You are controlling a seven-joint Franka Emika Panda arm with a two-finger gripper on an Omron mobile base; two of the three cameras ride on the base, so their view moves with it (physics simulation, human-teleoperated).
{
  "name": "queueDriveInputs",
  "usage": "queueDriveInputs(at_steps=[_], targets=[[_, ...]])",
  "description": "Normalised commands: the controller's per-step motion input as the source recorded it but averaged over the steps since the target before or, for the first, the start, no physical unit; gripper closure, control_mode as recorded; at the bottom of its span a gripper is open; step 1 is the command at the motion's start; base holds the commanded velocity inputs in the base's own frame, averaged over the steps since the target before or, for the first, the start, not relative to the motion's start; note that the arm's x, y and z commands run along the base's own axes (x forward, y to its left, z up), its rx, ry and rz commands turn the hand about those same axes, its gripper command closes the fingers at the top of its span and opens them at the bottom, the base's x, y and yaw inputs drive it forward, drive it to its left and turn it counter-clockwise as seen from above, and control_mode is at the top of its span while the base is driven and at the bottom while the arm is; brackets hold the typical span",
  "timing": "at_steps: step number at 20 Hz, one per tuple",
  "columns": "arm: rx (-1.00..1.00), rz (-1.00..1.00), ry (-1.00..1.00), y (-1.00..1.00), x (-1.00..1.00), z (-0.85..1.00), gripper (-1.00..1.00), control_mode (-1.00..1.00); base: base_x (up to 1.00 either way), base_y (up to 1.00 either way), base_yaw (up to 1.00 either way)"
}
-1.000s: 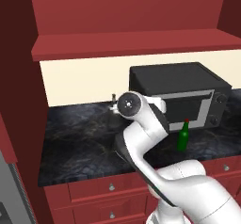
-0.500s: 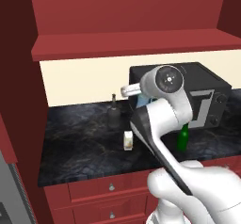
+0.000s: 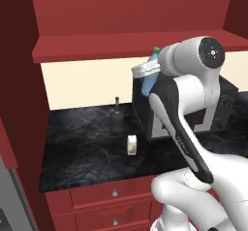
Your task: Sort all alcoholic drinks to one cabinet, and non-alcoholic drinks to the other.
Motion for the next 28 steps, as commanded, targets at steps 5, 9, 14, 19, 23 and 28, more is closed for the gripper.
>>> queueDriveInputs(at_steps=[5, 9, 14, 19, 23, 28], targets=[[0.00, 0.14, -0.19, 0.03, 0.00, 0.62, 1.00, -1.00, 0.00, 0.00, 0.00], [0.00, 0.08, -0.13, 0.22, 0.04, 0.49, 1.00, -1.00, 0.00, 0.00, 0.00], [0.00, 0.04, -0.10, 0.25, 0.10, 0.44, 1.00, -1.00, 0.00, 0.00, 0.00], [0.00, 0.03, -0.01, 0.21, 0.32, 0.13, 1.00, -1.00, 0.00, 0.00, 0.00], [0.00, 0.03, 0.00, 0.16, 0.52, 0.00, 1.00, -1.00, 0.00, 0.00, 0.00], [0.00, 0.02, 0.00, 0.27, 0.56, 0.00, 1.00, -1.00, 0.00, 0.00, 0.00]])
